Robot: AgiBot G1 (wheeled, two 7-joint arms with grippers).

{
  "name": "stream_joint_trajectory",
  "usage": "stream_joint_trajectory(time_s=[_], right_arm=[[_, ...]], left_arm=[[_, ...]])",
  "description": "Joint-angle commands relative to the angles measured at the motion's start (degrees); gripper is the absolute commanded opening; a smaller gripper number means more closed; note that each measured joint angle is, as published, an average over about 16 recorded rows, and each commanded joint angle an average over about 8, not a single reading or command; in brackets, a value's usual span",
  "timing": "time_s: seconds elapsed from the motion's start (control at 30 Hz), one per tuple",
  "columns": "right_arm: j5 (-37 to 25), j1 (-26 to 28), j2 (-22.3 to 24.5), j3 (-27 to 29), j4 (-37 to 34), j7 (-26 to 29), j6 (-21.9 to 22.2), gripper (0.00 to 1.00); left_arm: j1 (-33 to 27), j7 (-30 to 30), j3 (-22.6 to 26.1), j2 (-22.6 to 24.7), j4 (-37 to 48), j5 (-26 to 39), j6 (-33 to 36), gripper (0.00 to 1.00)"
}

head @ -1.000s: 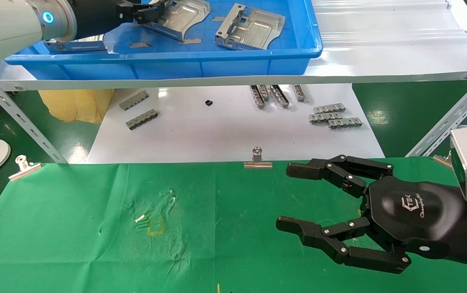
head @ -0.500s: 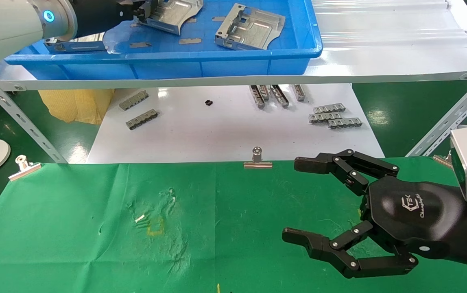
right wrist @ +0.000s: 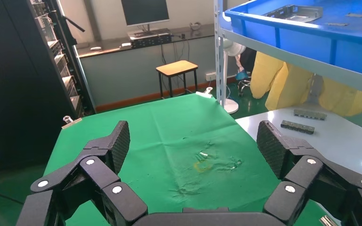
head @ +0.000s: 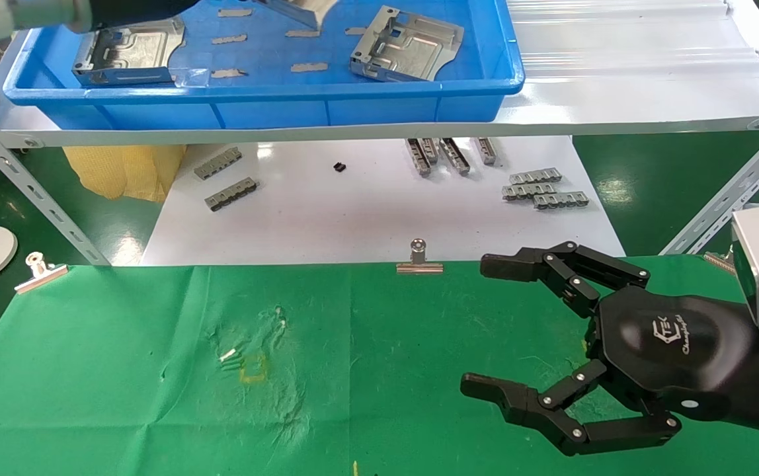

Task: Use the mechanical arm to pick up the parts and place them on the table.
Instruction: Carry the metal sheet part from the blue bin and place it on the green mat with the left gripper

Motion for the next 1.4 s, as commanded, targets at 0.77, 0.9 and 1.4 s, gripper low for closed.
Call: stream_joint_trajectory(time_s=[0.77,0.9,1.4], right_arm=[[0.00,0.00,0.00,0.00,0.00,0.00,0.00,1.00],[0.00,0.00,0.00,0.00,0.00,0.00,0.00,1.00],[0.00,0.00,0.00,0.00,0.00,0.00,0.00,1.00]], left_arm=[[3.68,9.10,0.66,-13.72,-11.67,-6.85,33.23,0.00],[7.71,7.42,3.33,-18.49,-20.62,-11.12,33.30,0.00],[18.83,16.93,20.16,-27.31,-34.74,-11.23,30.91,0.00]])
